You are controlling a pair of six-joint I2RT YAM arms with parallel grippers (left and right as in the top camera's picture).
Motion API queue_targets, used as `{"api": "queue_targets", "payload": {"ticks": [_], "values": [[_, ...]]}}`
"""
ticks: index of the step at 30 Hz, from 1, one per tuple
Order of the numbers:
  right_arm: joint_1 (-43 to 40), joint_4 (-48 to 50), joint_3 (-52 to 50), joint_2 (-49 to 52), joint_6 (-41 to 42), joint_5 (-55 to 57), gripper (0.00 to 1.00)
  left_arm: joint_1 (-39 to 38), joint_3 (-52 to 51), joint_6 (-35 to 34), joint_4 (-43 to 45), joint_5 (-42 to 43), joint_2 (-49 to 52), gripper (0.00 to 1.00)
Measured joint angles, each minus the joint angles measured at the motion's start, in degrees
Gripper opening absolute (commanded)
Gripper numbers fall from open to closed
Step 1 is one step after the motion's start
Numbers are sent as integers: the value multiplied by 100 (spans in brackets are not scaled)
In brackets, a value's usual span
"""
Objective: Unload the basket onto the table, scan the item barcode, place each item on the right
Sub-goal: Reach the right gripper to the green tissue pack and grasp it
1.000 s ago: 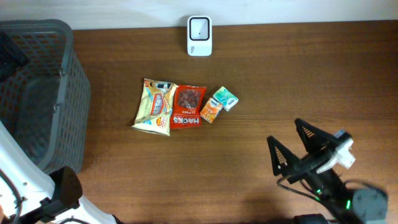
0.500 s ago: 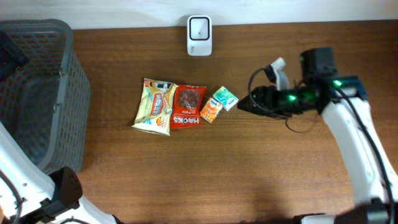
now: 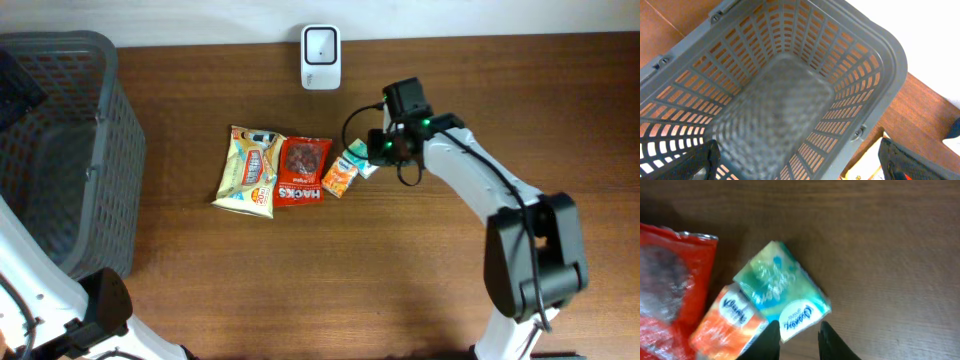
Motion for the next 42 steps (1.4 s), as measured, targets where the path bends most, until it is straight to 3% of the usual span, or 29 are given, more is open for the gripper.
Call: {"api": "queue_targets", "payload": {"ticks": [4, 6, 12, 15, 18, 21, 23, 28, 29, 31, 33, 36, 38, 42], "values": [[376, 44, 0, 291, -590, 317, 32, 0, 0, 0, 2, 0, 0, 99], [557, 59, 0, 321, -726, 459, 41, 0, 0, 0, 2, 0, 0, 99], [619, 127, 42, 616, -962, 719, 42, 0, 0, 0, 2, 0, 0, 99], [621, 74, 160, 713, -994, 831, 26, 0, 0, 0, 2, 0, 0, 99], [619, -96, 256, 761, -1038, 997, 23, 0, 0, 0, 4, 0, 0, 99], [603, -660, 450, 796, -1014, 1043, 23, 0, 0, 0, 4, 0, 0, 99], [553, -977, 640, 872, -911, 1036, 33, 0, 0, 0, 2, 0, 0, 99], [494, -833, 654, 907, -852, 1054, 38, 0, 0, 0, 2, 0, 0, 99], [494, -723, 621, 909, -857, 1056, 37, 0, 0, 0, 2, 0, 0, 99], [494, -476, 527, 907, -828, 1086, 24, 0, 0, 0, 2, 0, 0, 99], [494, -208, 424, 887, -802, 1178, 4, 0, 0, 0, 4, 0, 0, 99], [483, -162, 398, 866, -605, 1185, 4, 0, 0, 0, 2, 0, 0, 99], [472, -737, 581, 866, -358, 1027, 4, 0, 0, 0, 2, 0, 0, 99], [153, -1939, 1423, 850, -184, -581, 4, 0, 2, 0, 0, 0, 0, 99]]}}
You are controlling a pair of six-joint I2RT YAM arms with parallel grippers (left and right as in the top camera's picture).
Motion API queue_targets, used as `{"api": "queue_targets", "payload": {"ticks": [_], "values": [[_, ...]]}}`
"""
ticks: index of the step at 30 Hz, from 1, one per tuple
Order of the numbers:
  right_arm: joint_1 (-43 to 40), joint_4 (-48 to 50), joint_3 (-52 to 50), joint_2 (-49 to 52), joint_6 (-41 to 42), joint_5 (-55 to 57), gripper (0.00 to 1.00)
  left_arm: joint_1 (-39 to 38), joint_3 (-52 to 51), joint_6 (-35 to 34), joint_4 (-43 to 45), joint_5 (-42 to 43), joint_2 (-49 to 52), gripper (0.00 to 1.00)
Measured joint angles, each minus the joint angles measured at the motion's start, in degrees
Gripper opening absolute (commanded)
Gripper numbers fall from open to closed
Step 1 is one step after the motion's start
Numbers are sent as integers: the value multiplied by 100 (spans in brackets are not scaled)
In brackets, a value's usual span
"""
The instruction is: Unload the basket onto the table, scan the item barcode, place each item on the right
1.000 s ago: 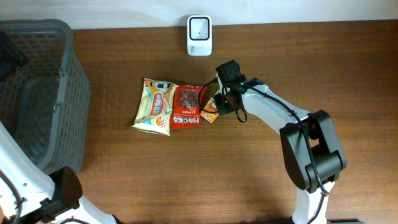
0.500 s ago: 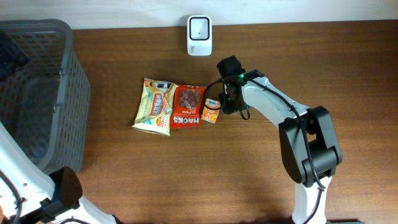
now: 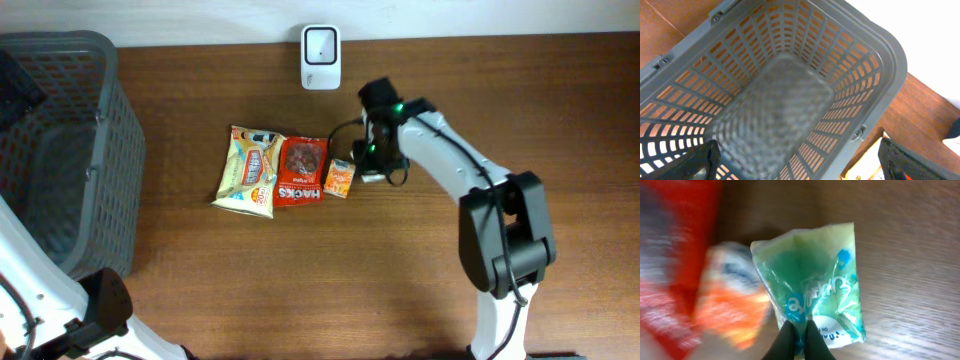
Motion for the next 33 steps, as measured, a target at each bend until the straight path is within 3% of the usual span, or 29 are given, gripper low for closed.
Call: {"api": "queue_targets", "payload": {"ticks": [6, 11, 12, 13, 16, 21, 22, 23, 24, 25, 29, 31, 33], "values": [[-1200, -203, 63, -59, -452, -2892, 4, 0, 0, 0, 2, 0, 0, 99], [-2114, 1147, -1744, -57, -310, -4572, 4, 0, 0, 0, 2, 0, 0, 99], [-2371, 1508, -2131, -44, -140, -4760, 12, 0, 0, 0, 4, 0, 0, 99], [-2559, 1714, -2328, -42, -57, -4811, 18, 0, 0, -2, 4, 0, 0, 99], [-3220, 1633, -2614, -42, 131, -4450, 22, 0, 0, 0, 2, 0, 0, 99], [-3521, -181, -1956, -181, -186, -2710, 29, 0, 0, 0, 2, 0, 0, 99], [-3501, -358, -1775, -258, -267, -2540, 34, 0, 0, 0, 2, 0, 0, 99], [-3469, -413, -1657, -352, -321, -2424, 47, 0, 0, 0, 4, 0, 0, 99], [-3346, -393, -1563, -470, -380, -2326, 67, 0, 0, 0, 2, 0, 0, 99], [-3189, -323, -1547, -527, -431, -2264, 77, 0, 0, 0, 2, 0, 0, 99], [-2352, 83, -1545, -531, -17, -1606, 77, 0, 0, 0, 2, 0, 0, 99], [-2146, 229, -1545, -531, 238, -1353, 66, 0, 0, 0, 2, -2, 0, 99], [-2048, 317, -1545, -531, 446, -1252, 47, 0, 0, 0, 2, 0, 0, 99]]}}
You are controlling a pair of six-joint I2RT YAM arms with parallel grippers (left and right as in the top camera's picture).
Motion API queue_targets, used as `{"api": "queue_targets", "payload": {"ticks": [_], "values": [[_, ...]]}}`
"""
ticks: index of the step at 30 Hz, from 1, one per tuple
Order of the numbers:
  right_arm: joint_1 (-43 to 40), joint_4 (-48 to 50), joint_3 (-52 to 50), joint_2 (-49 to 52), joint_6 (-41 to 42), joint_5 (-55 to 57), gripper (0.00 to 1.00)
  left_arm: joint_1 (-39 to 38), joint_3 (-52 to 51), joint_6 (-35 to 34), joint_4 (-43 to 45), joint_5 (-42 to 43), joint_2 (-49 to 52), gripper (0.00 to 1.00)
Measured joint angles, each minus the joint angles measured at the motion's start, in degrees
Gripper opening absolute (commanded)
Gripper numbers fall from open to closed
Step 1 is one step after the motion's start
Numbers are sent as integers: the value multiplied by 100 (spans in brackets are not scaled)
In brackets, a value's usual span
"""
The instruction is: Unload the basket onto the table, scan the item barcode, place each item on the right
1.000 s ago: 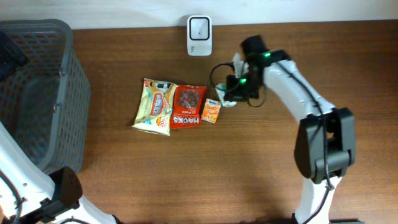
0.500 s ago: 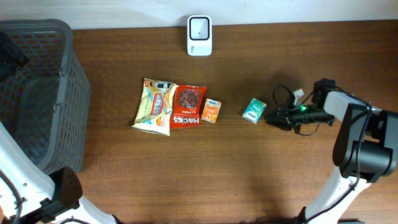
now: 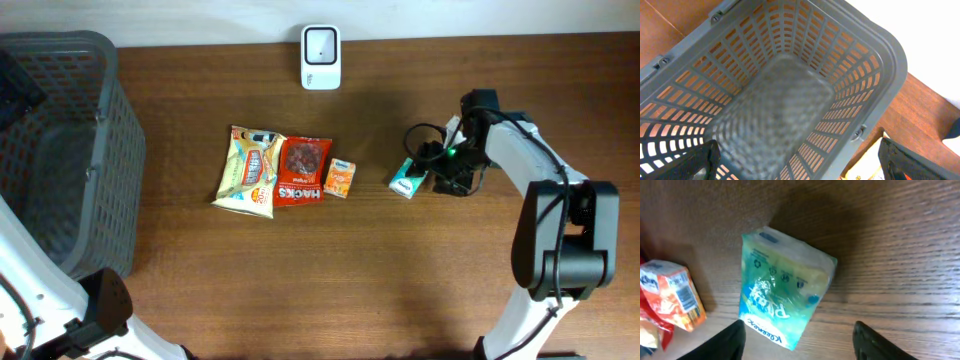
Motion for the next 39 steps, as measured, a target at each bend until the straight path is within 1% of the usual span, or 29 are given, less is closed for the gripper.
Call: {"api": "queue_targets", "payload": {"ticks": [1, 3, 5, 8, 9, 10, 11, 12, 13, 17, 21, 23, 25, 28, 31, 35, 37, 39], "values": [[24, 118, -2, 2, 90, 85, 43, 0, 0, 0, 0, 0, 0, 99], [24, 125, -2, 2, 101, 90, 43, 0, 0, 0, 0, 0, 0, 99], [24, 636, -144, 81, 129, 81, 43, 0, 0, 0, 0, -2, 0, 99], [24, 767, -297, 136, 144, 63, 42, 0, 0, 0, 0, 0, 0, 99], [24, 848, -323, 136, 144, 50, 39, 0, 0, 0, 0, -2, 0, 99], [24, 975, -372, 133, 149, 11, 36, 0, 0, 0, 2, 0, 0, 99], [24, 1093, -415, 127, 160, -28, 29, 0, 0, 0, 0, 0, 0, 99], [24, 1239, -490, 114, 157, -87, 14, 0, 0, 0, 0, -2, 0, 99], [24, 1329, -555, 96, 153, -142, 4, 0, 0, 0, 0, 0, 0, 99], [20, 1443, -625, 76, 144, -643, 4, 0, 0, 0, 0, -2, 0, 99], [0, 1543, -710, 170, -365, -2400, 4, 0, 0, 0, 0, 0, 0, 99], [-17, 1541, -710, 173, -750, -3650, 4, 0, 0, 0, 0, 0, 0, 99], [-20, 1539, -710, 173, -1169, -4653, 4, 0, 0, 0, 0, 0, 0, 99], [48, 1554, -708, 173, -1659, -5663, 4, 0, 0, 0, 0, -2, 0, 99], [334, 1853, -708, 173, -2024, -6061, 4, 0, 0, 0, 2, -2, 0, 99], [1003, 2647, -708, 175, -2203, -6238, 4, 0, 0, 0, 0, -2, 0, 99], [1316, 3040, -708, 175, -2120, -6273, 4, 0, 0, 0, 4, 0, 0, 99], [1486, 3565, -706, 175, -1836, -6290, 4, 0, 0, 0, 0, 0, 0, 99]]}}
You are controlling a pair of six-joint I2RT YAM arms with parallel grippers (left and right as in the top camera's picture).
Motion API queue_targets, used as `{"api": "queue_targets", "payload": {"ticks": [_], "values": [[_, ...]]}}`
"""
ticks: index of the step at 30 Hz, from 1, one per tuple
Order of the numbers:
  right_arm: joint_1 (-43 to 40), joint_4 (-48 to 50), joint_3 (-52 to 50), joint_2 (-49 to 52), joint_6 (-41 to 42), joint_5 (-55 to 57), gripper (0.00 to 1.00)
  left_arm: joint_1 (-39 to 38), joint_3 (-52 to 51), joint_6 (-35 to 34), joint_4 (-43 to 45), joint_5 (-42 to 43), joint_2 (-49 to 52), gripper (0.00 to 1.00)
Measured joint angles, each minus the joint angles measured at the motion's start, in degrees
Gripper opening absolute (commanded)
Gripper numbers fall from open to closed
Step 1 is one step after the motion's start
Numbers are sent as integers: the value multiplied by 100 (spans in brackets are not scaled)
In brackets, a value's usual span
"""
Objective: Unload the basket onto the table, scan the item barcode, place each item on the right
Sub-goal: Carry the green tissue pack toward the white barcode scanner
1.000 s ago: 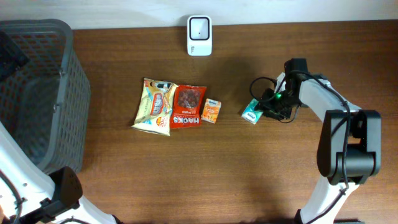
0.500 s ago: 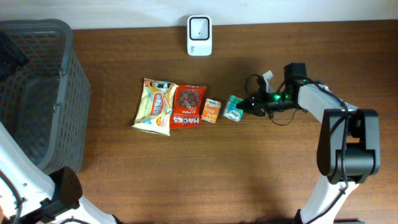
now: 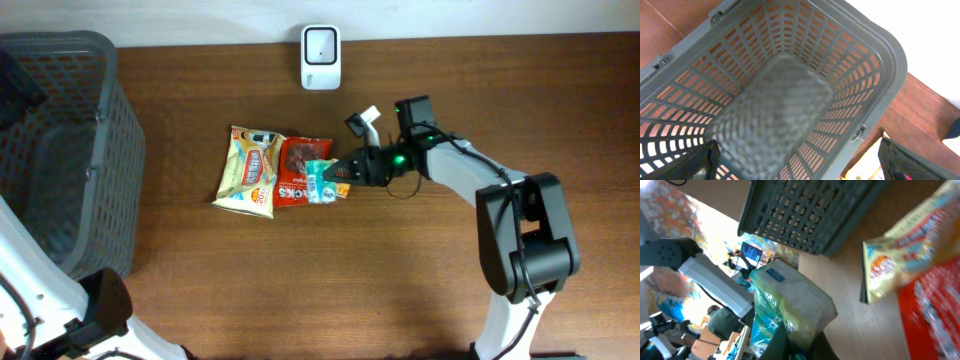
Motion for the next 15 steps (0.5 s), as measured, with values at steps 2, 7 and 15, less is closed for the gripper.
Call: {"api": "queue_targets", "payload": {"ticks": [2, 7, 15], "values": [[46, 330, 7, 0, 409, -17, 4, 0, 0, 0, 0, 0, 0, 99], [50, 267, 61, 0, 2063, 1641, 4, 0, -2, 0, 0, 0, 0, 99], [407, -1810, 2524, 17, 2704, 7558, 4, 0, 0, 0, 0, -2, 0, 99]]}}
